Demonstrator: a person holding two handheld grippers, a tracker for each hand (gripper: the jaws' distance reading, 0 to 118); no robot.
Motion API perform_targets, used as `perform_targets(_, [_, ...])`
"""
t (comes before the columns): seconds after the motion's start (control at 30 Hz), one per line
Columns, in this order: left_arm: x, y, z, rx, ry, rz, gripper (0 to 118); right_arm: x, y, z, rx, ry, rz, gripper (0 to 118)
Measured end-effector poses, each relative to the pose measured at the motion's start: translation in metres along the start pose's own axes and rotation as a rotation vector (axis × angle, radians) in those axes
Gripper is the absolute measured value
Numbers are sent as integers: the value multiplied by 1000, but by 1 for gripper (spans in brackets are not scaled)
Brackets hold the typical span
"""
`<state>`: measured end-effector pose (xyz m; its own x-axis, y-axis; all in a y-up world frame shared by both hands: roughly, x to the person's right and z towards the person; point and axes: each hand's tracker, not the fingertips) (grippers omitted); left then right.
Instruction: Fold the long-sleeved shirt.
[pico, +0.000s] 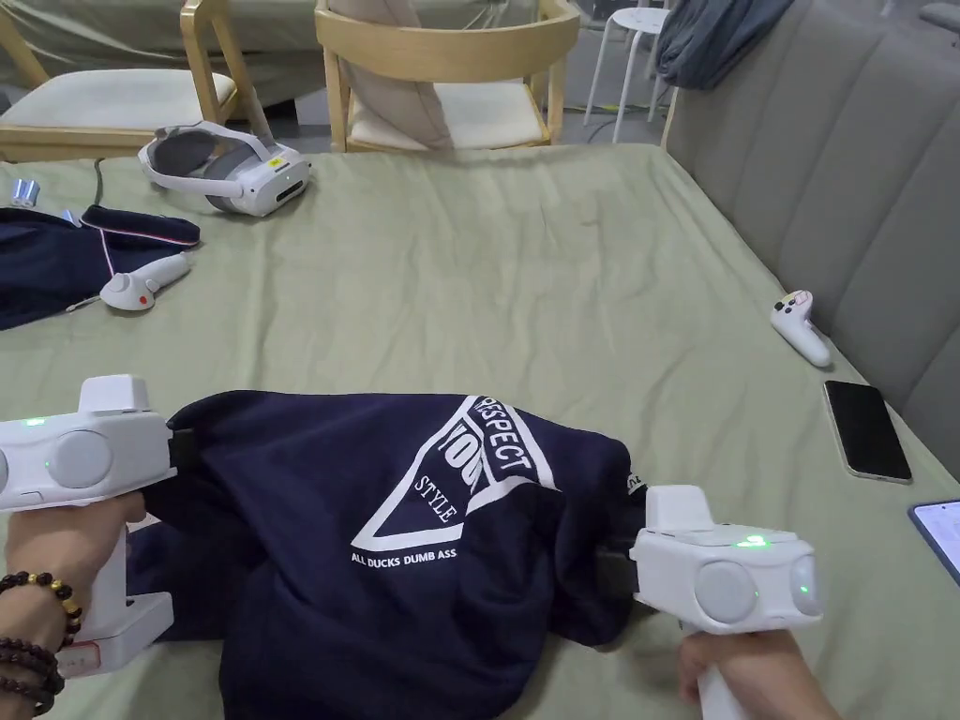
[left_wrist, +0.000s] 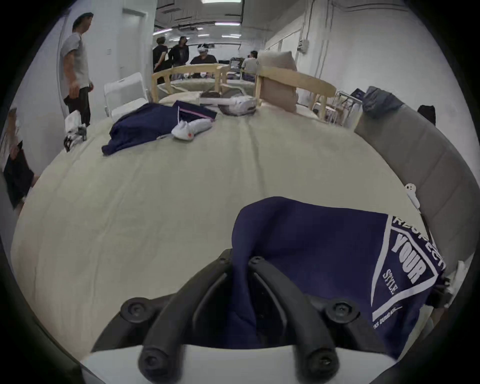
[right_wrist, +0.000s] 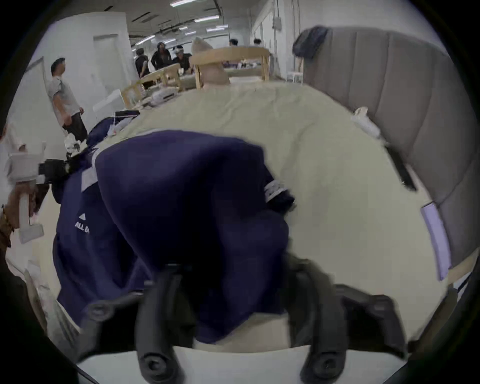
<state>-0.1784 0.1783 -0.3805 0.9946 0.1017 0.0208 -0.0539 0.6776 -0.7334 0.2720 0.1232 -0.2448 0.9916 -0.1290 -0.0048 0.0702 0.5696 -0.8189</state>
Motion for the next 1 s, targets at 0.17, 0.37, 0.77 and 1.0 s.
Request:
perform_targets(0.17, [-8,21,27,66,-57,6,11,13,22,23,104,-13,-36,10])
perform_targets(0.37, [-8,86,93,229,-134,-24,11,43,112,107,389,58,-28,9])
perform_targets(0.77, [-15,288,230,562,-82,23,11,26,366,282,766,-106,93,9])
perform_targets(1.0, [-9,314,244,597,-115,52,11,39,413,308,780,-159,50,9])
